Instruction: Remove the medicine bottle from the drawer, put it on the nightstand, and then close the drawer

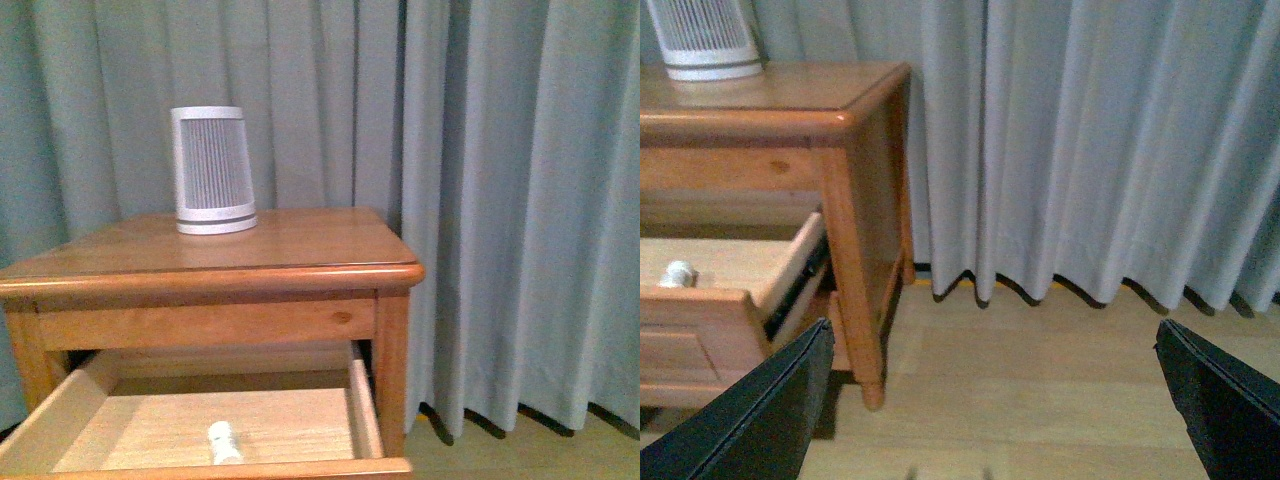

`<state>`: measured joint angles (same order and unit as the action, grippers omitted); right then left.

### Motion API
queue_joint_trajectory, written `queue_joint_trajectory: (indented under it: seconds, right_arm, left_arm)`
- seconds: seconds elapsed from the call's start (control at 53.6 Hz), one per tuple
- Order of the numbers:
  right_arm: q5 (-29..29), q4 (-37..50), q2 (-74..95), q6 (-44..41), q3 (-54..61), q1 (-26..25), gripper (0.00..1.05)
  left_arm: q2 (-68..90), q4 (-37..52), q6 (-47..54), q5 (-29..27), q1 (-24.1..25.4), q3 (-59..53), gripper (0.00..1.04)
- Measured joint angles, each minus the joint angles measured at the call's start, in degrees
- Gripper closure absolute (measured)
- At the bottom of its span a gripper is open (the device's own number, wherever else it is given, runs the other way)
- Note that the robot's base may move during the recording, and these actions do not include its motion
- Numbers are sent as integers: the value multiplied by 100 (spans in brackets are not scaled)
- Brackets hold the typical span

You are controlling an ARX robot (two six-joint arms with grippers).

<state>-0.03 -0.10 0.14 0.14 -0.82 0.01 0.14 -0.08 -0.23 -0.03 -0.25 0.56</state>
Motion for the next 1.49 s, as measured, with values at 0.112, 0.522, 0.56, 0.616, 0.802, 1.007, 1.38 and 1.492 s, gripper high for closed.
queue_joint_trajectory:
  seconds: [0.112,0.522,0.56,0.616,0.802,1.007,1.38,1.492]
  right_arm:
    - [4,2,4,0,0,0,7]
    - [1864,678,1700,503,-363,573,7]
    - [1947,1106,2374,538,-584,597,7]
    - [1917,1596,3195,601,-927,619,7]
    - [1611,1792,6120,809,-2632,791,7]
    - [1596,1410,8426,914,-4238,1244,7]
    - [1552,863,10561,1368,-5971,1941,7]
    - [1563,855,10981,1388,-6275,2046,7]
  left_arm:
    - [-4,-2,0,0,0,0,7]
    - [-4,-4,-2,-17,0,-2,7]
    - [-4,-4,-2,-20,0,-2,7]
    - [-4,-4,-2,-15,0,-2,7]
    - [-4,-4,-2,-13,0,-2,7]
    - [-4,-4,-2,-13,0,-2,7]
    - [-4,-4,-2,-15,0,-2,7]
    - [-4,-4,-2,-13,0,-2,7]
